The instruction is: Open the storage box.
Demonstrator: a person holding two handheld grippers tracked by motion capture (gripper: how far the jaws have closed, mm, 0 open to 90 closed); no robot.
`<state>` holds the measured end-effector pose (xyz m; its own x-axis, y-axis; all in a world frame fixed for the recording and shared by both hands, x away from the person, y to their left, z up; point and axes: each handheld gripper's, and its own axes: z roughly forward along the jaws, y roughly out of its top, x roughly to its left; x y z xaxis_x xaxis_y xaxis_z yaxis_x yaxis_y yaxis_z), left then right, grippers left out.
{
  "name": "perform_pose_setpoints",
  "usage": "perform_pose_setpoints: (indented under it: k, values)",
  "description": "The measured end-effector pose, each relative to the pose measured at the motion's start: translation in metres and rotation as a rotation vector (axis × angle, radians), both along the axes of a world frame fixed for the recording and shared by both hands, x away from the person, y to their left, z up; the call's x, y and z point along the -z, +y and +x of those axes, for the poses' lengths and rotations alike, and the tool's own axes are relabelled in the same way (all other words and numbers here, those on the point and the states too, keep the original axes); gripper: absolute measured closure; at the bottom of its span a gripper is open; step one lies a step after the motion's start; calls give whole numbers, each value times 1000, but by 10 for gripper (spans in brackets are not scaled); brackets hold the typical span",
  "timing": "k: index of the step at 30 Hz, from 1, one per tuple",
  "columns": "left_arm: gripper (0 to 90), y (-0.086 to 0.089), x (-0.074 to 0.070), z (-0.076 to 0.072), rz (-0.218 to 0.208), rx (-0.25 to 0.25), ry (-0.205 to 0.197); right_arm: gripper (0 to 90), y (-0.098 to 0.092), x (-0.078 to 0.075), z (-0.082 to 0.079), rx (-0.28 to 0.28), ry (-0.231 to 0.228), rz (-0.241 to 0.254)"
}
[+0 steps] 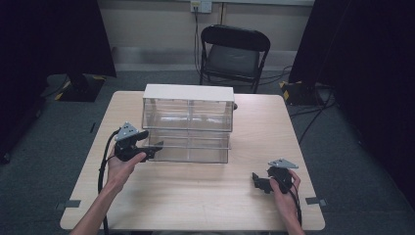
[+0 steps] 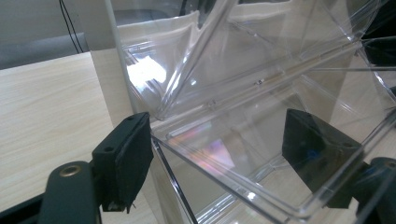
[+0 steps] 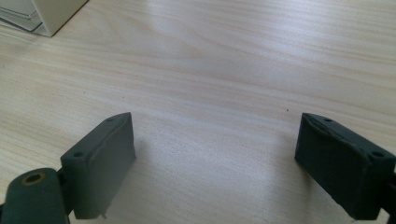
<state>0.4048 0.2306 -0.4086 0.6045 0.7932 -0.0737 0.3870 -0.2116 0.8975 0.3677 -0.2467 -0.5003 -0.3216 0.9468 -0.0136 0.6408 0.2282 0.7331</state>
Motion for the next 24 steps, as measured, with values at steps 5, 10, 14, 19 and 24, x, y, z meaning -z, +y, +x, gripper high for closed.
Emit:
perform_pose_setpoints:
  k: [5, 10, 14, 19, 24]
  values:
    - [241, 1, 0, 1, -1, 5, 0, 113, 0, 0, 0, 0, 0, 0]
    - [174, 2, -3, -1, -55, 13, -12, 113, 0, 0, 0, 0, 0, 0]
    - [172, 0, -4, -1, -19, 14, -14, 113, 0, 0, 0, 0, 0, 0]
    - [170, -1, -3, 0, -18, 12, -9, 113, 0, 0, 0, 0, 0, 0]
    - [170, -2, -7, 1, -18, 13, -13, 113, 0, 0, 0, 0, 0, 0]
